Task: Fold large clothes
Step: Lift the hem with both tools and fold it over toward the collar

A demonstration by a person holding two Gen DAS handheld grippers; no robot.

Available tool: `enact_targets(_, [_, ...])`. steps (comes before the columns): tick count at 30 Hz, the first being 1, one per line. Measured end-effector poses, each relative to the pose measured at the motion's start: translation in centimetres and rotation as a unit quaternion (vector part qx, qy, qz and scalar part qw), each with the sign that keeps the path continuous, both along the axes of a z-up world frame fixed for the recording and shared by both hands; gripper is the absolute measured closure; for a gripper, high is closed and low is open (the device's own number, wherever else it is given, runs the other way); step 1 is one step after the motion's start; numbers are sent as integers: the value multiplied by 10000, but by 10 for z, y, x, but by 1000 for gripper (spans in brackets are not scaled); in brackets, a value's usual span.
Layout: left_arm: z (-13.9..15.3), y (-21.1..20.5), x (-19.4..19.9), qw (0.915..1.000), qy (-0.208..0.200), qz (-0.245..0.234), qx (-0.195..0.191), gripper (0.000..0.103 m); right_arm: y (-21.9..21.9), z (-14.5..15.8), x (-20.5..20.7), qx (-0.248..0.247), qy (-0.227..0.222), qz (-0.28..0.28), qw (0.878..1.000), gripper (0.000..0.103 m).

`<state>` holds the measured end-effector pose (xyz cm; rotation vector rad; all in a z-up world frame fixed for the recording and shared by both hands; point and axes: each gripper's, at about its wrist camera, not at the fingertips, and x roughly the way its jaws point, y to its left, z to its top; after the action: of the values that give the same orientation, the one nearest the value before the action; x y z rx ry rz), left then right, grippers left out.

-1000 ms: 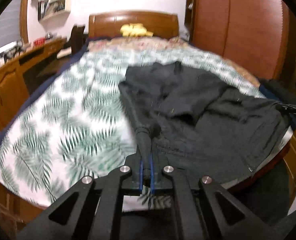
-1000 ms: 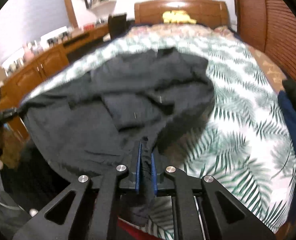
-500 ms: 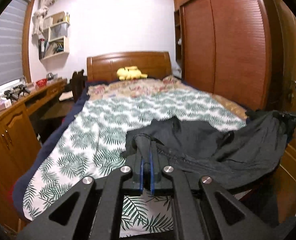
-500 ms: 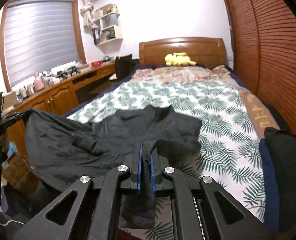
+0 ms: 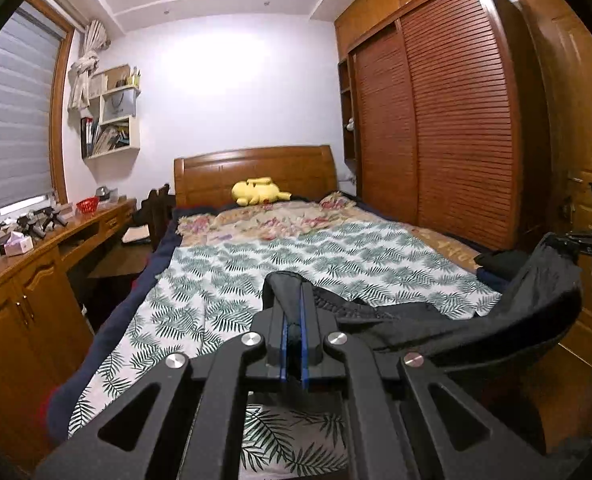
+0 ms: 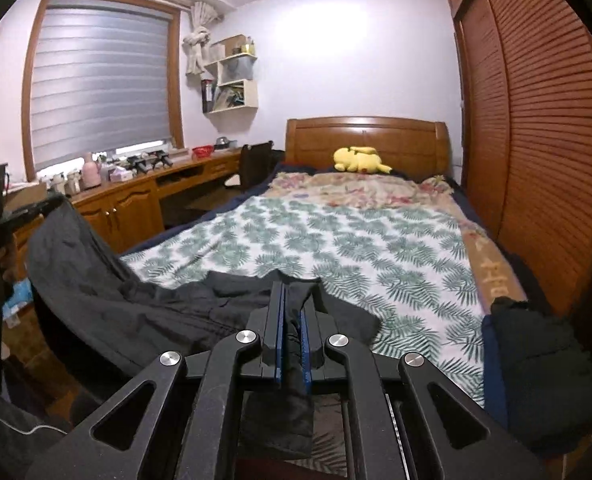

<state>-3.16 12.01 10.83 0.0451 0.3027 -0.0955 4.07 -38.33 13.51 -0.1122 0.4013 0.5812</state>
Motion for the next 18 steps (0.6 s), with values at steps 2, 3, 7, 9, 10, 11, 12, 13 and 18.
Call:
enact_targets(2, [-10, 1, 22, 9999, 151, 54, -53, 101, 6, -12, 22, -178, 140, -64, 9997, 99])
enact_targets(3, [-17, 3, 38, 9996, 257, 102, -75, 101, 8, -17, 31, -254, 194, -93, 9994, 99])
enact_targets(7, [-43, 6, 91, 9980, 538, 302, -135, 101, 24, -52, 84, -535, 499, -228, 9971, 99])
enact_targets(9, [-53, 2, 110, 9974, 594, 382, -126, 101, 28, -72, 110, -603, 574, -352, 9959, 99])
enact_targets(10, [-61, 1, 126, 9970, 630, 431, -114, 101, 30, -84, 125, -607, 626, -411, 9953, 99])
enact_targets(11, [-66, 0, 138, 9968, 646, 450, -103, 101, 32, -95, 138, -588, 695, -458, 9948, 99])
enact_targets(12, [-71, -2, 149, 9967, 659, 471, -94, 100, 32, -105, 149, -570, 750, -510, 9942, 98])
enact_targets(13, [-75, -4, 156, 9965, 664, 490, -93, 100, 34, -116, 162, -555, 815, -572, 9935, 98])
enact_targets(18, [-97, -8, 208, 9956, 731, 525, -258, 100, 49, -152, 211, -647, 850, -748, 9915, 99])
